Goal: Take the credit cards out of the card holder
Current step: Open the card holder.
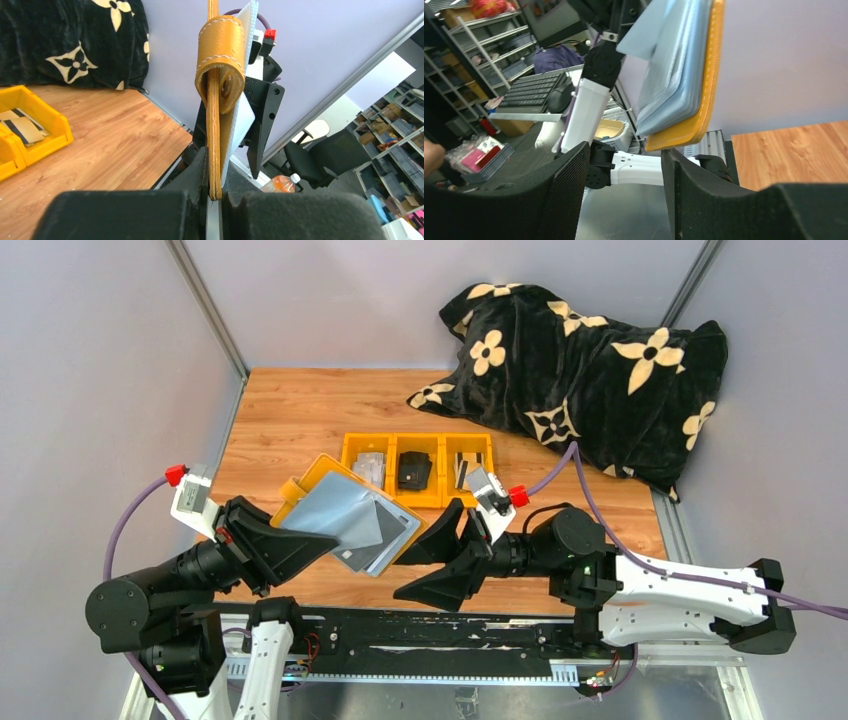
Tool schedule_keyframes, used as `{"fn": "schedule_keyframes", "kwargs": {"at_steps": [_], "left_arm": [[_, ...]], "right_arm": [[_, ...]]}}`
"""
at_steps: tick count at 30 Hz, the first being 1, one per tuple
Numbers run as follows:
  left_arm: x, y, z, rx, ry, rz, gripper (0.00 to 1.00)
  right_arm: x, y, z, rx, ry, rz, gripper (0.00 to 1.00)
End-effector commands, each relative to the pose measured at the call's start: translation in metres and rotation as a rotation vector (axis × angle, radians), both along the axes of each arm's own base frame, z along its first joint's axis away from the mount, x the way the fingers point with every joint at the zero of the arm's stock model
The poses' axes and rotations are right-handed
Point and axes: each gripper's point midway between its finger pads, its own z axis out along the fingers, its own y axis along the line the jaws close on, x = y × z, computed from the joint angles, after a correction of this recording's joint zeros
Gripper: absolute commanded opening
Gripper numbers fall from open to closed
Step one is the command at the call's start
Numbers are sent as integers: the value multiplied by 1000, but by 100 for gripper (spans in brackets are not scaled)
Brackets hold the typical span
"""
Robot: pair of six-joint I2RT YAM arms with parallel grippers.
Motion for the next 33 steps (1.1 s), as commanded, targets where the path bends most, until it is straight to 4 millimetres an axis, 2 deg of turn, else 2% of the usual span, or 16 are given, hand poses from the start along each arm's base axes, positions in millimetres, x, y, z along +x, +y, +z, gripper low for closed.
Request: {"fn": "schedule_keyframes", "kwargs": {"at_steps": [1,7,14,22,30,33], "left_arm": [[-4,-1,10,-12,-12,-3,0],[-5,-1,12,-9,-15,-2,0],[-5,-1,11,-8,-17,0,0],[-5,-1,11,-9,-20,0,0],[-6,-1,11,-9,-22,-2,0],[-6,-1,10,-7,-21,-2,0]], "right_arm": [[-21,-7,6,66,-48,102,58],[7,6,17,113,64,-31,53],[26,5,22,175,166,-115,45],[23,12,25,173,170,-91,43],[24,13,25,169,175,-92,20],[26,13,28,169,184,-102,17]]}}
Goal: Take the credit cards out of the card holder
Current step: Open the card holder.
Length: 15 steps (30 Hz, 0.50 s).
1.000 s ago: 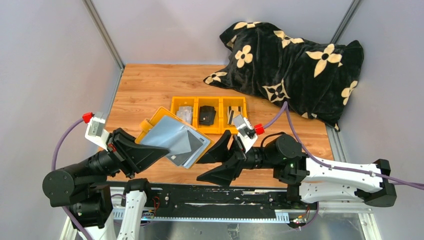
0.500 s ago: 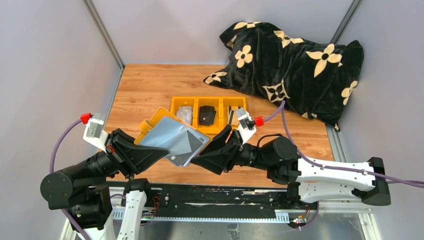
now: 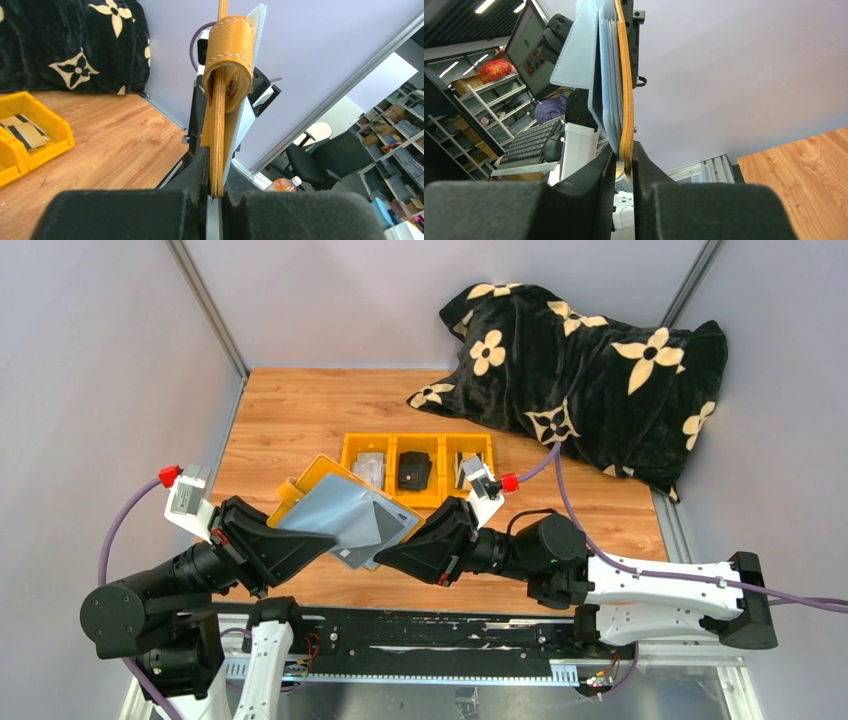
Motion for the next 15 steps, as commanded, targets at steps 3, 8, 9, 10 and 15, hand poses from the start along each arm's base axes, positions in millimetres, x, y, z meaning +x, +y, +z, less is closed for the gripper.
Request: {"fn": "schedule_keyframes", "kwargs": {"at_steps": [3,8,9,10,15], "left_arm": [[0,0,0,-1,1,-6,0],[-2,-1,0,-1,-2,-8,0],[-3,-1,1,-1,-3,-9,0],[-3,-1,1,-1,-2,-11,0],[-6,-2,0,4,-8,-16,0]], "right_arm": [[1,-5,28,56,18,-17,23],[9,-1,31,47,56,-48,28],[11,0,31,44,64,-59,28],[13,0,31,44,65,-65,28],[16,-2,35,75,79,-80,26]]}}
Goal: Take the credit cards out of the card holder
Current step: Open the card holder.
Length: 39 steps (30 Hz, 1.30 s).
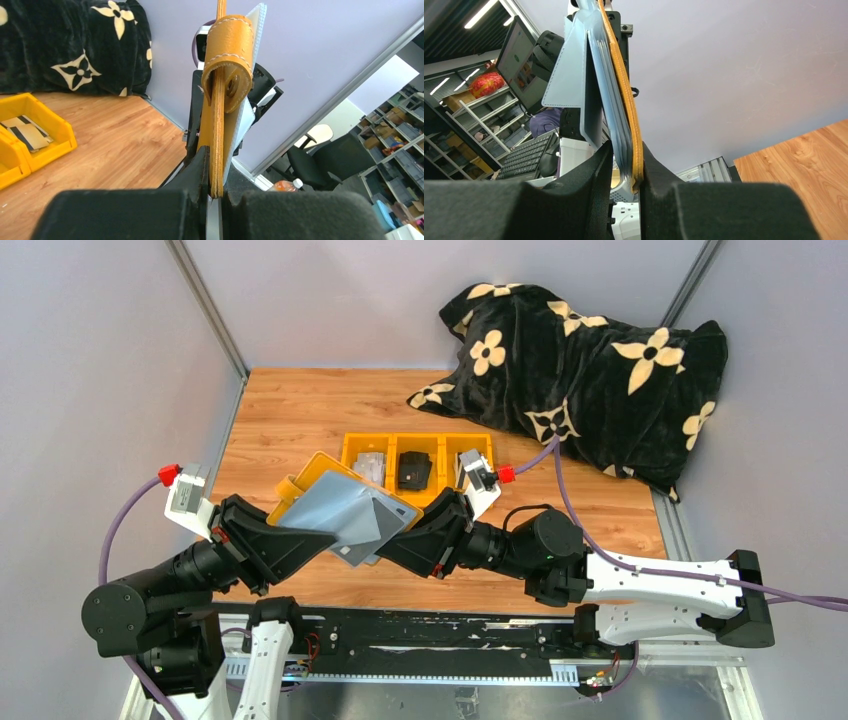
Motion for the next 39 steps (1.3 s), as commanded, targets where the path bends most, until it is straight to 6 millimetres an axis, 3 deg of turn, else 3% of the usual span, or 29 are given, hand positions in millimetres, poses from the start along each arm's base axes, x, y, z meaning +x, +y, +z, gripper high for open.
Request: {"fn": "schedule_keyframes", "kwargs": {"at_steps": [1,3,6,7,11,13,20,24,29,39], "left_arm": [[-8,-2,-1,12,-10,-23,0],[-4,-1,-9,20,-12,-6,2],[12,3,-26,61,-45,40,34],[17,5,-31,79,-54,55,48],[38,16,-53,185,-72,164,90],[47,25,-56,241,-114,247,98],[71,67,-55,389,-337,594,100],[79,81,-71,467,-416,677,100],[83,82,-90,537,-411,654,100],[75,63,-117,584,-410,479,100]], "right_arm": [[6,-9,30,105,28,-39,26],[4,-13,38,149,22,-29,22],[-3,-14,46,132,-19,-8,1],[-3,-14,45,98,-28,-12,0],[8,-14,18,-158,-51,-84,0],[25,-19,-9,-345,-57,-179,0],[89,-62,-104,-1038,-130,-533,0],[110,-77,-131,-1361,-213,-665,0],[123,-79,-132,-1523,-319,-783,0],[116,-68,-117,-1511,-386,-763,0]]}}
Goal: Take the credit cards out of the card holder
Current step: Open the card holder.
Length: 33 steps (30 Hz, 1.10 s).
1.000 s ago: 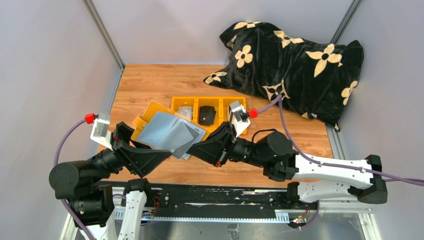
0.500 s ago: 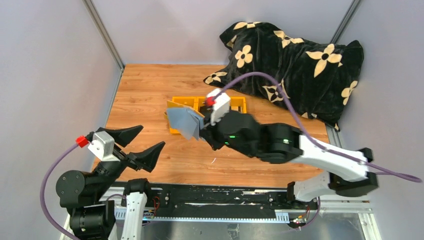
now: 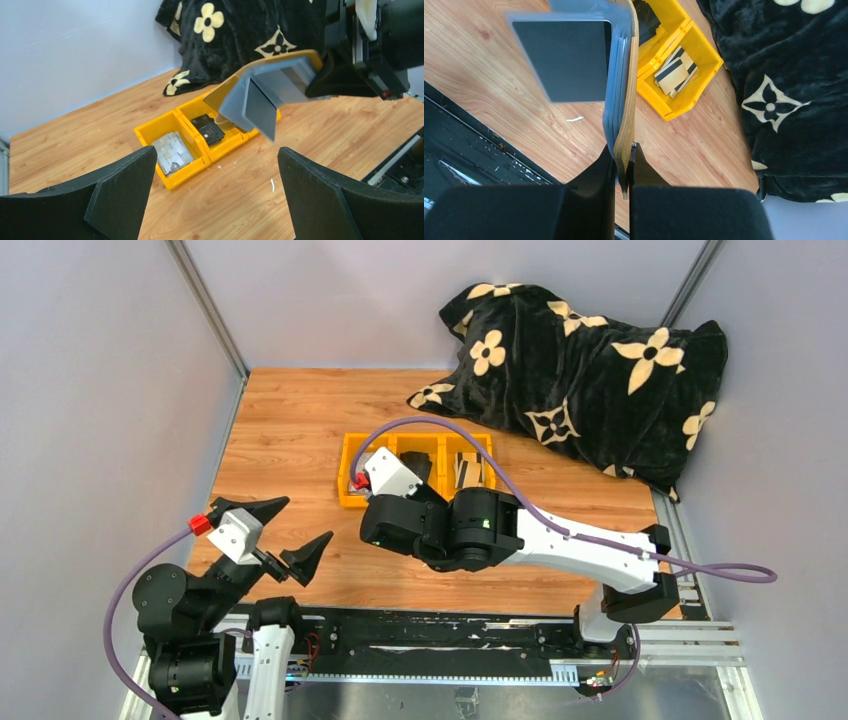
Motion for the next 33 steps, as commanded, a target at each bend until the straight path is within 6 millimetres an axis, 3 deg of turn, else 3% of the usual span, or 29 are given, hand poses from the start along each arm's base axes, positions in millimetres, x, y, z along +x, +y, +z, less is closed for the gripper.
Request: {"fn": "schedule_keyframes", "kwargs": {"at_steps": [1,5,9,14,20,26,33], "left_arm": [[-4,-8,-11,29,22,-69,100],[0,-14,-10,-83,97,-93,100],[1,-28,5,-292,188,-172,100],[5,-25,15,-343,175,-144,100],[7,-25,9,-365,201,-141,100],[8,-20,2,-331,196,-96,100],[-6,-24,12,-344,200,-112,100]], "right_arm": [[-4,-11,23,26,-30,35,0],[-23,7,38,210,53,150,0],[-36,19,55,327,96,204,0],[-51,38,64,338,101,254,0],[-75,65,82,429,130,363,0],[-87,59,101,540,142,424,0],[-107,32,126,786,133,580,0]]}}
